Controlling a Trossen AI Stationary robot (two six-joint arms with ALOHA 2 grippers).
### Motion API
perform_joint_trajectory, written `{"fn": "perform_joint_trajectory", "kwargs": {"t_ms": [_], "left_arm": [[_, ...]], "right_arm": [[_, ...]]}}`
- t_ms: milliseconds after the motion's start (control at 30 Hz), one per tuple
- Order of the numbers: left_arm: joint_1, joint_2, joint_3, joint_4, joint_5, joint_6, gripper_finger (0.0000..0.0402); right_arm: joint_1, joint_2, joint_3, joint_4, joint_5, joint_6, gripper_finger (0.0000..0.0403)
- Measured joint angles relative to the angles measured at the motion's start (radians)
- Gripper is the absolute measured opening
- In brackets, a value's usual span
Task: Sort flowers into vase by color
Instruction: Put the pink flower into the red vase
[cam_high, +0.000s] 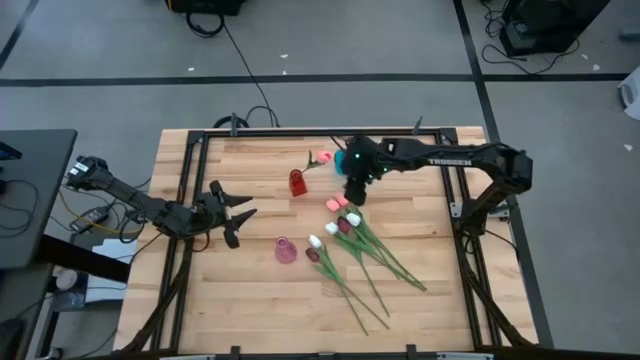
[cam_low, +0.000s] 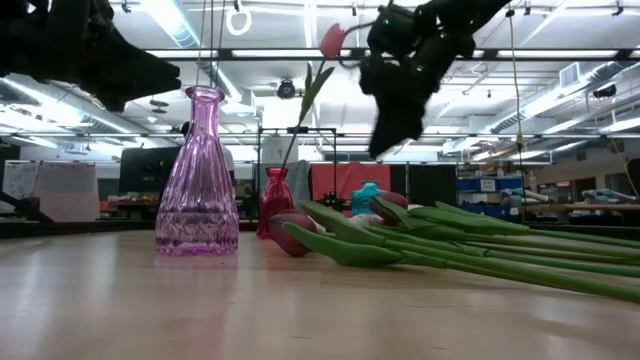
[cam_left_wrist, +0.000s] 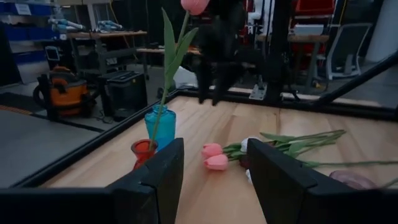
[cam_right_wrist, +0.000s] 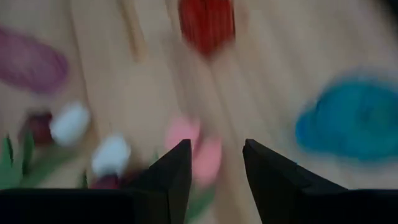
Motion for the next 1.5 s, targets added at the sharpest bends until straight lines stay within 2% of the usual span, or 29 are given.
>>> {"fn": "perform_joint_trajectory", "kwargs": {"t_ms": [100, 367, 667, 800, 867, 1067, 1267, 1367, 1500], "left_arm": [[0.000, -0.019, 0.028, -0.064, 0.000, 0.000, 0.0182], [-0.001, -0.030, 0.048, -0.125, 0.006, -0.006, 0.0182], [-0.001, -0.030, 0.048, -0.154, 0.006, -0.029, 0.0182], [-0.001, -0.030, 0.048, -0.158, 0.006, -0.029, 0.0182], [-0.001, -0.030, 0.048, -0.159, 0.006, -0.029, 0.0182], [-0.001, -0.030, 0.048, -0.159, 0.006, -0.029, 0.0182], [-0.001, -0.030, 0.048, -0.160, 0.005, -0.029, 0.0182], [-0.001, -0.030, 0.048, -0.160, 0.005, -0.029, 0.0182], [-0.001, -0.030, 0.048, -0.160, 0.005, -0.030, 0.0182]], "right_arm": [[0.016, 0.024, -0.004, -0.121, 0.020, 0.067, 0.0156], [0.083, 0.094, -0.060, -0.244, 0.015, 0.139, 0.0135], [0.162, 0.146, -0.087, -0.207, -0.101, 0.222, 0.0124], [0.212, 0.172, -0.085, -0.148, -0.116, 0.277, 0.0124], [0.230, 0.171, -0.076, -0.151, -0.106, 0.304, 0.0124], [0.253, 0.166, -0.060, -0.245, 0.031, 0.324, 0.0143], [0.248, 0.168, -0.062, -0.222, 0.036, 0.328, 0.0180], [0.247, 0.169, -0.088, -0.142, 0.028, 0.312, 0.0181], [0.234, 0.169, -0.095, -0.165, 0.075, 0.310, 0.0170]]}}
